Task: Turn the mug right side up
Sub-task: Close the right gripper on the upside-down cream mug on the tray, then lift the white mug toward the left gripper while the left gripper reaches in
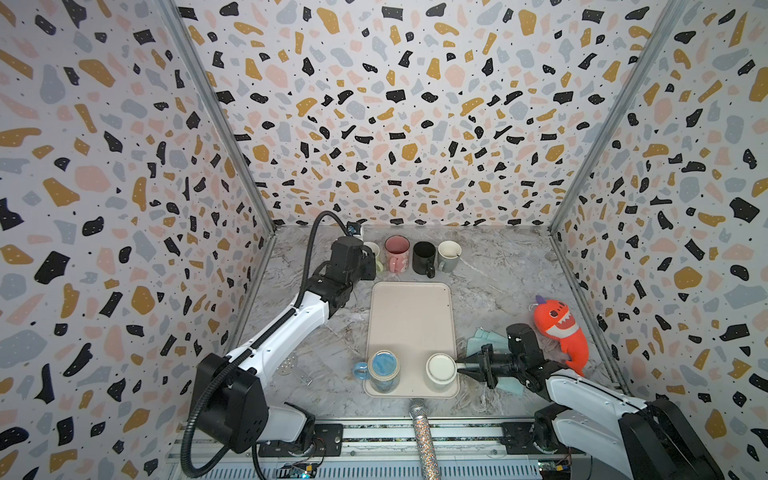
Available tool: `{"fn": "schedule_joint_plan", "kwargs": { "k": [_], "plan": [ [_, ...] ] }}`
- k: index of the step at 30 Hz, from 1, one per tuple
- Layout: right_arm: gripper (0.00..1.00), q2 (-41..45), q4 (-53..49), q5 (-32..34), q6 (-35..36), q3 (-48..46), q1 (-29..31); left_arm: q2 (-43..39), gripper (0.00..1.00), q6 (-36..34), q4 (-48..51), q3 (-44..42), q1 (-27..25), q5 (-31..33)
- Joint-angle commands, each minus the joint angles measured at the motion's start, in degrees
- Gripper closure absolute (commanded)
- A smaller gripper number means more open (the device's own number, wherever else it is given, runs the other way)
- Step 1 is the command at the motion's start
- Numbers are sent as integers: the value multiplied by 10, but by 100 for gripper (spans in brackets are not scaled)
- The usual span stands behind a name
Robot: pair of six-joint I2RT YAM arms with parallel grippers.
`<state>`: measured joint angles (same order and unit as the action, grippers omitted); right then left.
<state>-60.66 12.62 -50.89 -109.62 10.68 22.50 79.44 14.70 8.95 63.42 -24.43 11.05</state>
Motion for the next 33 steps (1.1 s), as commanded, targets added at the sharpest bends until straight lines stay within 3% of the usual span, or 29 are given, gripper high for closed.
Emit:
{"fn": "schedule_joint_plan", "kwargs": {
  "k": [1, 7, 23, 33],
  "plan": [
    [82, -8, -12, -2, 10, 10, 3, -6, 46, 2, -17, -7, 5, 4],
    [100, -10, -5, 1, 14, 16, 3, -8, 46, 3, -17, -9, 5, 3],
    [100, 71, -58, 58, 66, 63, 2, -19, 46, 8, -19, -14, 7, -3],
    [100, 28, -61, 79, 201, 147, 4, -19, 46, 10, -17, -10, 7, -8]
  ]
}}
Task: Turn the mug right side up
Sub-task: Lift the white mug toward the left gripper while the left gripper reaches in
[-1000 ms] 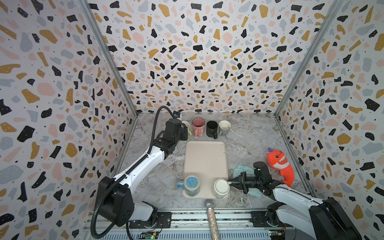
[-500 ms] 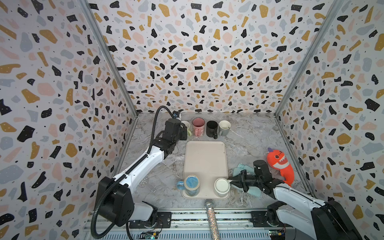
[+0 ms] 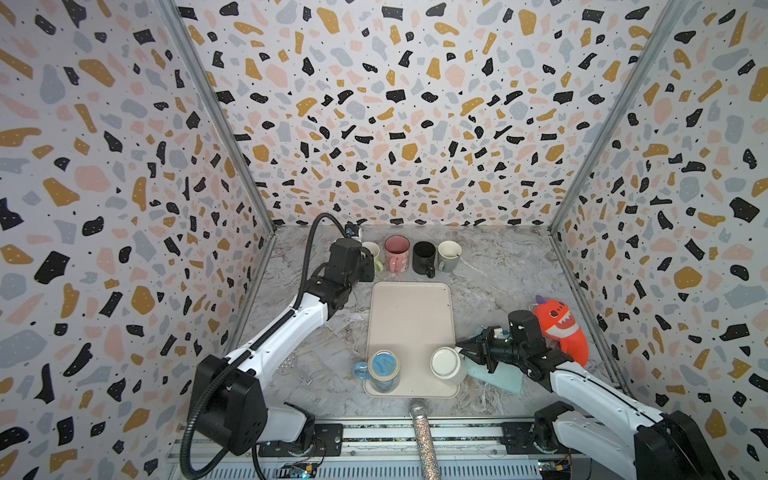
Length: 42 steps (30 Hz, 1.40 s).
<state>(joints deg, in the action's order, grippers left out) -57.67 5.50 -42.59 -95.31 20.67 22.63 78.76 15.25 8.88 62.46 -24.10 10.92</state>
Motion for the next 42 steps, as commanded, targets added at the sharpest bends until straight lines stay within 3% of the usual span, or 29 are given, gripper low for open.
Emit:
{"fn": "schedule_joint_plan", "kwargs": {
  "k": [1, 10, 27, 33, 42],
  "plan": [
    [100, -6, 11, -2, 68, 55, 4, -12, 46, 5, -15, 0, 4, -8],
    [100, -35, 23, 7, 118, 83, 16, -3, 46, 7, -9, 12, 4, -15],
    [100, -114, -47, 88, 420, 241, 68, 24, 48, 1, 6, 57, 4, -53],
    [100, -124, -56, 170, 535, 274, 131, 26, 50, -6, 9, 73, 3, -92],
    [100, -121, -81, 418, 792, 322, 264, 29, 50, -54, 38, 127, 3, -187]
  ]
}}
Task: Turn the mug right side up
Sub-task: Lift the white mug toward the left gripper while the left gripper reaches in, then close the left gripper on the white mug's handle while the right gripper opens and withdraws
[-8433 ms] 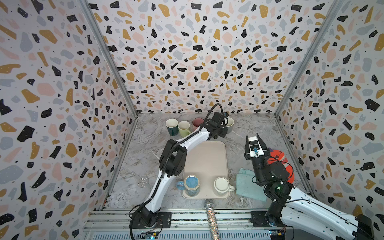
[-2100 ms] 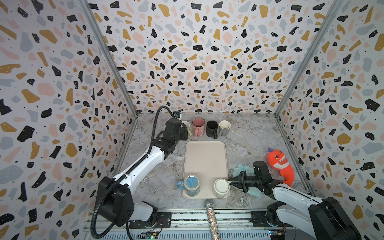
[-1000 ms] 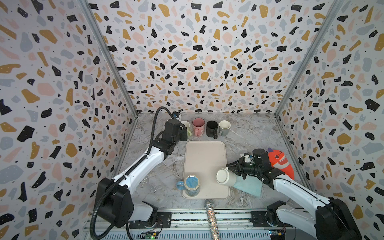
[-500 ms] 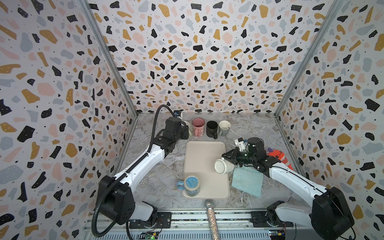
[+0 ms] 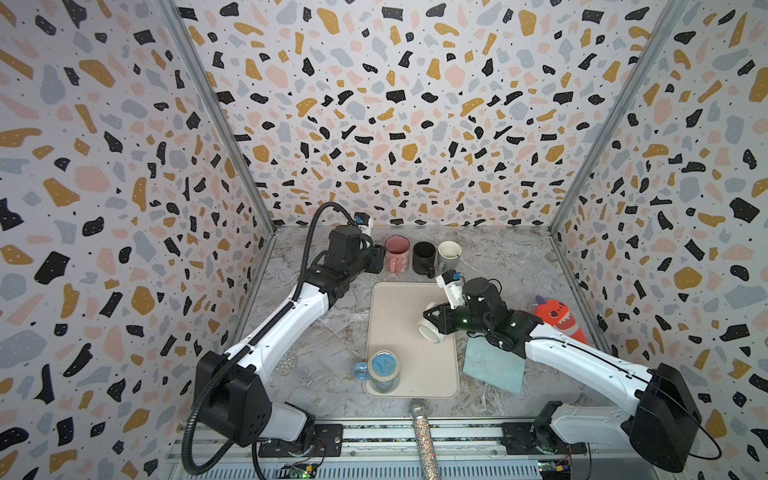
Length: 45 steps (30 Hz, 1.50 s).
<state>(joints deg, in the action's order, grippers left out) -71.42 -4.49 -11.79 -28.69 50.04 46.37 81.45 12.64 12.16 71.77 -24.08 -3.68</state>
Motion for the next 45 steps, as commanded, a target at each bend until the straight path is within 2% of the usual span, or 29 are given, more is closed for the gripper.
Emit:
{"fn": "schedule_joint_plan", "kwargs": {
  "k": [1, 6, 11, 14, 19, 23, 31, 34, 45],
  "plan": [
    [100, 18, 24, 140, 151, 26, 40, 4, 50, -35, 14, 45, 3, -42],
    [100, 16, 55, 284, 273, 2, 101, 12, 50, -59, 40, 92, 4, -54],
    [100, -6, 144, 455, 427, -30, 165, 33, 50, -93, 79, 153, 4, -129],
    [100, -33, 214, 529, 522, -52, 180, 57, 50, -126, 134, 200, 4, -188],
    [100, -83, 360, 603, 672, -84, 184, 73, 50, -186, 205, 230, -4, -240],
    [100, -113, 480, 618, 763, -104, 181, 82, 50, -256, 271, 244, -41, -238],
    [100, -145, 613, 622, 857, -109, 171, 107, 50, -309, 333, 247, -97, -224],
    [100, -150, 626, 618, 865, -106, 167, 117, 50, -314, 344, 248, -111, -205],
    [100, -149, 630, 613, 868, -100, 168, 134, 49, -307, 332, 243, -120, -208]
  ]
}}
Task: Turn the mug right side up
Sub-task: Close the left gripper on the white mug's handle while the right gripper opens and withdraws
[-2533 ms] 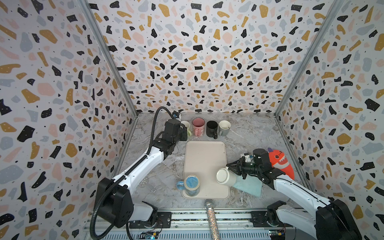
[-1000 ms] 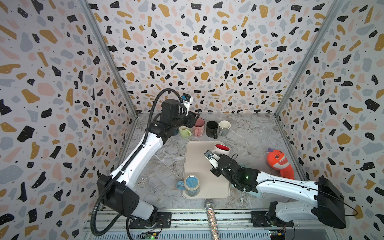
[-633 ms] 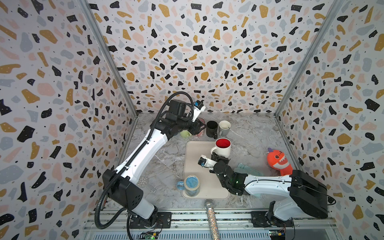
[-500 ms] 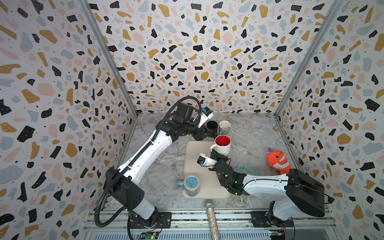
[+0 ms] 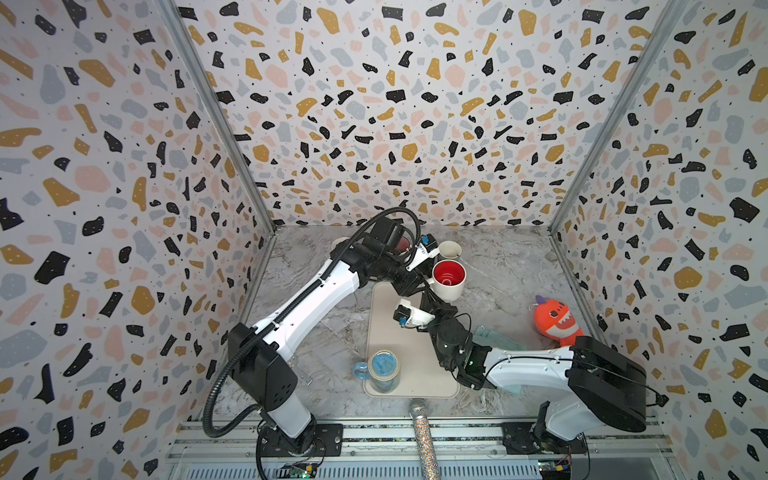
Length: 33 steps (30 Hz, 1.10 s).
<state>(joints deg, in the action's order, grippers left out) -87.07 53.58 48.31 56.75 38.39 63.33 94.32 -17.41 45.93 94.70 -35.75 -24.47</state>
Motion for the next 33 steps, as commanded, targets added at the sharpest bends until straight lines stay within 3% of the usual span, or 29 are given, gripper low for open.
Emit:
{"fn": "schedule_joint_plan", "kwargs": {
  "k": [1, 26, 33],
  "plan": [
    [100, 7, 49, 11, 14, 17, -2, 7, 49, -4, -7, 13, -4, 1],
    [100, 6, 54, 3, 4, 24, 1, 27, 55, 4, -17, 6, -13, -36],
    [100, 7, 56, 4, 5, 23, 1, 35, 67, 8, -16, 11, -14, -34]
  ]
}}
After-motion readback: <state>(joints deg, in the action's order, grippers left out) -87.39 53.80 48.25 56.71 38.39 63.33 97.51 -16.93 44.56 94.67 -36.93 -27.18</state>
